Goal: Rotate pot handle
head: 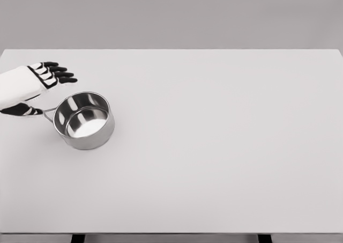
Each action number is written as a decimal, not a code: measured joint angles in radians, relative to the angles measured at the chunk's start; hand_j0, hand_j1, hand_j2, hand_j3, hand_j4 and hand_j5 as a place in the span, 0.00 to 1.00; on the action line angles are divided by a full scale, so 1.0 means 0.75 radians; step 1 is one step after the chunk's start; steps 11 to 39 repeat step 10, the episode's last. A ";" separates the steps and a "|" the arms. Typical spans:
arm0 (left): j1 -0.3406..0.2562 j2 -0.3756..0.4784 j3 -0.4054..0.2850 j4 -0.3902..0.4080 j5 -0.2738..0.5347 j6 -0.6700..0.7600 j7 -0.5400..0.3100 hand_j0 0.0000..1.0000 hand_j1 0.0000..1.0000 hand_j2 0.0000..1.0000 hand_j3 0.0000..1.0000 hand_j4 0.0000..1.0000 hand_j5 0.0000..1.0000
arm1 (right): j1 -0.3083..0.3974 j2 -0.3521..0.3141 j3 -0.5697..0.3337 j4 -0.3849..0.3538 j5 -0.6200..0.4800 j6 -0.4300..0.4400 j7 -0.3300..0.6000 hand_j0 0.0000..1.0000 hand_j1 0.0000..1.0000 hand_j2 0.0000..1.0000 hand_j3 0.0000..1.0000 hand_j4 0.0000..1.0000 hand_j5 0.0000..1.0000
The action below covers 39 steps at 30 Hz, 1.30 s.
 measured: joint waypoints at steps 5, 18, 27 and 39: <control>-0.082 -0.051 0.115 -0.026 0.073 0.000 -0.012 1.00 1.00 1.00 1.00 1.00 1.00 | 0.000 0.000 0.000 0.000 0.000 0.000 0.000 1.00 1.00 1.00 1.00 1.00 1.00; -0.082 -0.169 0.131 -0.078 0.086 0.000 -0.015 1.00 1.00 1.00 1.00 1.00 1.00 | 0.000 0.000 0.000 0.000 0.000 0.000 0.000 1.00 1.00 1.00 1.00 1.00 1.00; -0.082 -0.169 0.131 -0.078 0.086 0.000 -0.015 1.00 1.00 1.00 1.00 1.00 1.00 | 0.000 0.000 0.000 0.000 0.000 0.000 0.000 1.00 1.00 1.00 1.00 1.00 1.00; -0.082 -0.169 0.131 -0.078 0.086 0.000 -0.015 1.00 1.00 1.00 1.00 1.00 1.00 | 0.000 0.000 0.000 0.000 0.000 0.000 0.000 1.00 1.00 1.00 1.00 1.00 1.00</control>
